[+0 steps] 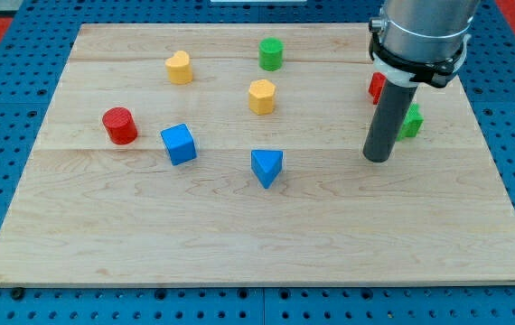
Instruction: Push the blue triangle to the bottom of the green star
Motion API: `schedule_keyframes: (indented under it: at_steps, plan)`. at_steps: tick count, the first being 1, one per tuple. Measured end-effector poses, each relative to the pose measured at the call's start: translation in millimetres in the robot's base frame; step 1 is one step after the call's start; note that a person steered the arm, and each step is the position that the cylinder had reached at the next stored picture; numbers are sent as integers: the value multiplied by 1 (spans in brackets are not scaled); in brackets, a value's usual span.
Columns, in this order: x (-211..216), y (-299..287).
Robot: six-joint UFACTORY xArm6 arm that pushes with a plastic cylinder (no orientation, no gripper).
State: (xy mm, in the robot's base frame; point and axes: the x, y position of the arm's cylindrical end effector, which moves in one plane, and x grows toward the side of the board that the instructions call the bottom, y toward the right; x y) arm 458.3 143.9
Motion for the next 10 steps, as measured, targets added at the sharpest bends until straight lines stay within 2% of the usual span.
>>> schedule_keyframes:
  at_steps: [2, 3, 4, 6, 7, 8, 9, 10]
  plan:
    - [0, -7]
    - [4, -30]
    - [8, -17]
    - [59, -98]
    - [34, -159]
    - [9, -161]
    - [-1, -223]
    - [-16, -219]
